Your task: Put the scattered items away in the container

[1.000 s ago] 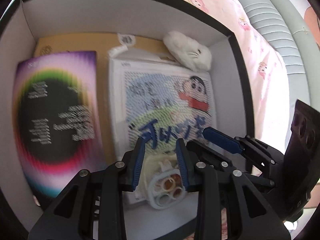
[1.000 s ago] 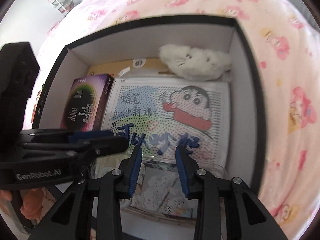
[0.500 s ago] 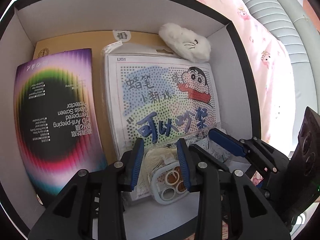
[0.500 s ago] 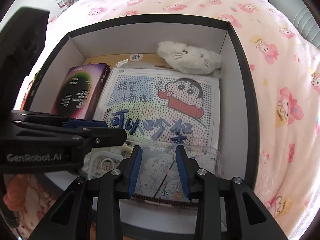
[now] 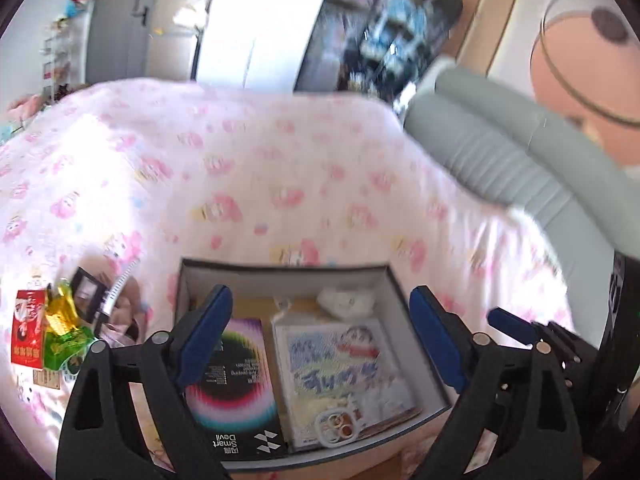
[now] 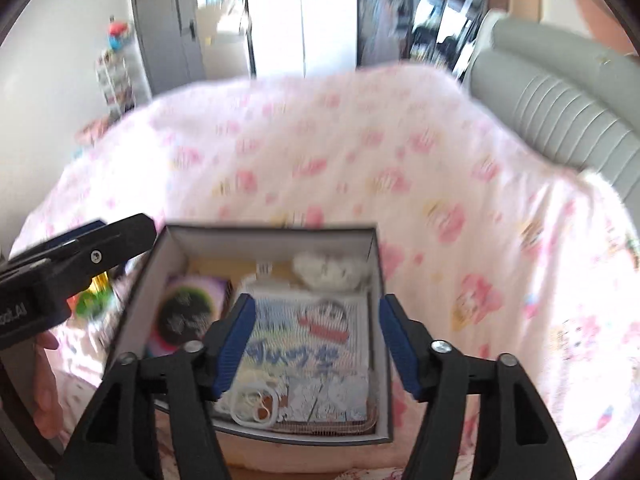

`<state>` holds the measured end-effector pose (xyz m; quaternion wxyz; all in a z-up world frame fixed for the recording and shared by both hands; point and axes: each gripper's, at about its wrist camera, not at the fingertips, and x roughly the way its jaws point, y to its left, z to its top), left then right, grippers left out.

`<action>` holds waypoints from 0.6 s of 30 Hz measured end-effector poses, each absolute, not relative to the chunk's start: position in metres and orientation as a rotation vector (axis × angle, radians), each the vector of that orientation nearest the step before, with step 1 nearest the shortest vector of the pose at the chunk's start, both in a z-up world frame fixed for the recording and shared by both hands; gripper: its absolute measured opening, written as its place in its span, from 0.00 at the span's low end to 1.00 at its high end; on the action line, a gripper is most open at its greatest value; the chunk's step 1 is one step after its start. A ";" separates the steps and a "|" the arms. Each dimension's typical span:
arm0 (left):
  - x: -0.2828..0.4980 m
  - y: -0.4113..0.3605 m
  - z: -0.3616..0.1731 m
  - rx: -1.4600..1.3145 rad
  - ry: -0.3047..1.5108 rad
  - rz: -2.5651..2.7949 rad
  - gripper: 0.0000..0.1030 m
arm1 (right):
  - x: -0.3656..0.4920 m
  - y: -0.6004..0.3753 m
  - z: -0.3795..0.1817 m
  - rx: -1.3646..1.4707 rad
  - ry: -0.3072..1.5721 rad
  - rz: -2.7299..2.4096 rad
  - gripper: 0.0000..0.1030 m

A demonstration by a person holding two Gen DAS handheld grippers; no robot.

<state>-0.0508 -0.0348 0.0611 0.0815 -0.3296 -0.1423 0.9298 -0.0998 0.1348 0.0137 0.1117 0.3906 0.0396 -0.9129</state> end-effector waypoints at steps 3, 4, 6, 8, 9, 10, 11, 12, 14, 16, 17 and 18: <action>-0.035 -0.034 0.084 -0.852 -0.398 2.865 1.00 | -0.063 0.140 0.052 1.002 0.147 -2.746 0.78; -0.024 -0.034 0.092 -0.831 -0.366 2.894 1.00 | -0.052 0.140 0.063 0.966 0.154 -2.768 0.78; -0.004 -0.039 0.110 -0.846 -0.301 2.921 1.00 | -0.044 0.133 0.075 0.918 0.140 -2.803 0.78; 0.007 -0.036 0.108 -0.874 -0.245 2.926 1.00 | -0.027 0.133 0.085 0.833 0.111 -2.882 0.78; 0.012 -0.035 0.101 -0.874 -0.233 2.926 1.00 | -0.018 0.135 0.091 0.805 0.103 -2.916 0.78; 0.014 -0.033 0.092 -0.864 -0.229 2.923 1.00 | -0.011 0.136 0.092 0.792 0.095 -2.937 0.78; 0.018 -0.033 0.085 -0.849 -0.233 2.915 1.00 | -0.005 0.139 0.094 0.787 0.075 -2.936 0.78; 0.020 -0.034 0.077 -0.844 -0.227 2.917 1.00 | 0.003 0.144 0.099 0.793 0.045 -2.924 0.78; 0.026 -0.035 0.068 -0.861 -0.216 2.943 1.00 | 0.009 0.149 0.090 0.830 -0.034 -2.876 0.78; 0.023 -0.032 0.053 -0.892 -0.207 2.941 0.99 | 0.010 0.151 0.074 0.877 -0.081 -2.831 0.78; 0.022 -0.032 0.049 -0.907 -0.209 2.943 1.00 | 0.007 0.149 0.063 0.897 -0.082 -2.816 0.78; 0.020 -0.030 0.045 -0.919 -0.212 2.947 1.00 | 0.007 0.149 0.056 0.911 -0.074 -2.817 0.78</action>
